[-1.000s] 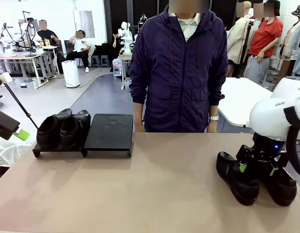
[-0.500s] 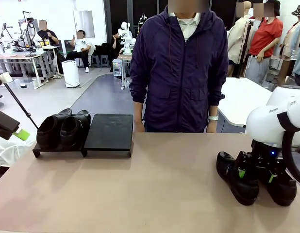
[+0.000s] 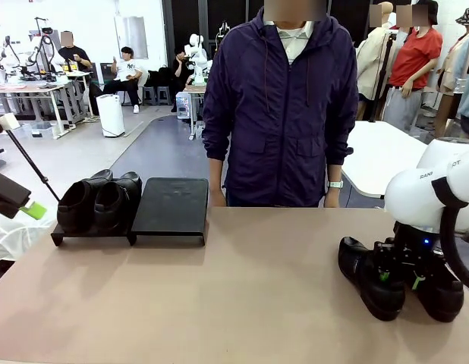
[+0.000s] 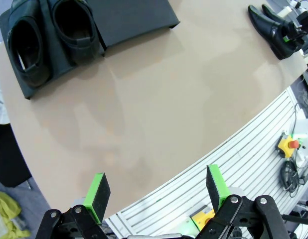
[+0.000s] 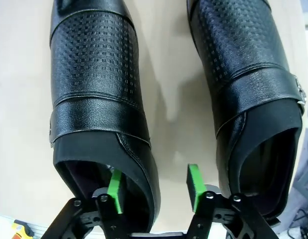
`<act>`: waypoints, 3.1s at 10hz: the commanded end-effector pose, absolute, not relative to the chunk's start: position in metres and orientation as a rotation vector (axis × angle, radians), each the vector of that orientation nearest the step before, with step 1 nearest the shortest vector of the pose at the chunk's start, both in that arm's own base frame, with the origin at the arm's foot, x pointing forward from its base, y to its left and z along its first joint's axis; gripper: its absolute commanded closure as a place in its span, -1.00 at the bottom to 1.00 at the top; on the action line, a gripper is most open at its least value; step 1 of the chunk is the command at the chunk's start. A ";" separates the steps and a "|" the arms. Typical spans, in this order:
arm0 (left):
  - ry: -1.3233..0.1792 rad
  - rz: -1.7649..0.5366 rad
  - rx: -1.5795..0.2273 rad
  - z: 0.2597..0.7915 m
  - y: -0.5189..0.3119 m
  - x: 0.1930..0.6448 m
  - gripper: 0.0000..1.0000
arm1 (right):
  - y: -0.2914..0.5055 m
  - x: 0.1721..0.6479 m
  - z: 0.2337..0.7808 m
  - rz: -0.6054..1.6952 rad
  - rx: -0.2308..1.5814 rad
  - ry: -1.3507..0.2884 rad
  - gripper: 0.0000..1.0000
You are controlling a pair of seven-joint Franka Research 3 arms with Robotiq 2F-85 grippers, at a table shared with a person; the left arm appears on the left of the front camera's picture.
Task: Organize the shoes by placing them on the stand.
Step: Pick up one Shoe and place it in the middle of the table.
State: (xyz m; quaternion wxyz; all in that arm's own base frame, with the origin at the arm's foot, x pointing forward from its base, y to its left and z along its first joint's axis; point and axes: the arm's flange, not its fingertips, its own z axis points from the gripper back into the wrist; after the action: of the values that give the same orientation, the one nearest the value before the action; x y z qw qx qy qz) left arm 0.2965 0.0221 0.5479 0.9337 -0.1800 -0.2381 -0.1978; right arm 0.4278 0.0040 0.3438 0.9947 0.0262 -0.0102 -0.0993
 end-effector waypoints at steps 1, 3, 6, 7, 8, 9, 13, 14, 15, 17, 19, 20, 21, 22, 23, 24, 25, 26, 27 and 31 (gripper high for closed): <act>-0.477 -0.400 -0.358 0.547 0.022 0.294 -1.00 | 0.007 0.435 0.344 -0.209 0.035 -0.024 1.00; -0.477 -0.400 -0.358 0.547 0.022 0.294 -1.00 | 0.007 0.436 0.344 -0.199 0.035 -0.025 1.00; -0.477 -0.400 -0.358 0.547 0.022 0.294 -1.00 | 0.010 0.438 0.347 -0.180 0.020 -0.020 1.00; -0.477 -0.400 -0.358 0.547 0.022 0.294 -1.00 | 0.011 0.439 0.350 -0.176 0.016 -0.021 1.00; -0.477 -0.400 -0.358 0.547 0.022 0.294 -1.00 | 0.013 0.440 0.353 -0.171 0.011 -0.021 1.00; -0.477 -0.400 -0.358 0.547 0.022 0.294 -1.00 | 0.016 0.441 0.357 -0.167 0.006 -0.035 1.00; -0.477 -0.400 -0.358 0.547 0.022 0.294 -1.00 | 0.015 0.437 0.417 -0.214 0.024 -0.103 1.00; -0.477 -0.400 -0.358 0.547 0.022 0.294 -1.00 | 0.010 0.431 0.447 -0.236 0.000 -0.144 1.00; -0.477 -0.400 -0.358 0.547 0.022 0.294 -1.00 | 0.007 0.424 0.475 -0.241 -0.006 -0.184 1.00; -0.477 -0.400 -0.358 0.547 0.022 0.294 -1.00 | 0.006 0.414 0.502 -0.262 0.012 -0.237 1.00; -0.477 -0.400 -0.358 0.547 0.022 0.294 -1.00 | 0.005 0.414 0.501 -0.221 0.044 -0.214 1.00; -0.477 -0.400 -0.358 0.547 0.022 0.294 -1.00 | 0.005 0.414 0.501 -0.221 0.044 -0.214 1.00; -0.477 -0.400 -0.358 0.547 0.022 0.294 -1.00 | 0.005 0.414 0.501 -0.221 0.044 -0.214 1.00; -0.477 -0.400 -0.358 0.547 0.022 0.294 -1.00 | 0.001 0.411 0.504 -0.232 0.046 -0.223 1.00; -0.477 -0.400 -0.358 0.547 0.022 0.294 -1.00 | 0.040 0.392 0.505 -0.186 -0.011 -0.184 1.00; -0.477 -0.400 -0.358 0.547 0.022 0.294 -1.00 | 0.082 0.372 0.500 -0.155 0.003 -0.169 1.00; -0.477 -0.400 -0.358 0.547 0.022 0.294 -1.00 | 0.117 0.360 0.491 -0.227 0.037 -0.167 1.00; -0.477 -0.400 -0.358 0.547 0.022 0.294 -1.00 | 0.159 0.354 0.480 -0.366 0.056 -0.177 1.00; -0.477 -0.400 -0.358 0.547 0.022 0.294 -1.00 | 0.194 0.351 0.473 -0.419 0.104 -0.191 1.00; -0.477 -0.400 -0.358 0.547 0.022 0.294 -1.00 | 0.343 0.367 0.430 -0.269 0.141 -0.166 1.00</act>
State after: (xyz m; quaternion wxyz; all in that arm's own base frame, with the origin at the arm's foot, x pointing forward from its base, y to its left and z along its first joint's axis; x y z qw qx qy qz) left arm 0.2964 0.0218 0.5477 0.9338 -0.1796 -0.2378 -0.1980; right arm 0.3355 0.3165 0.4375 0.9839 0.0785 -0.0753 -0.1420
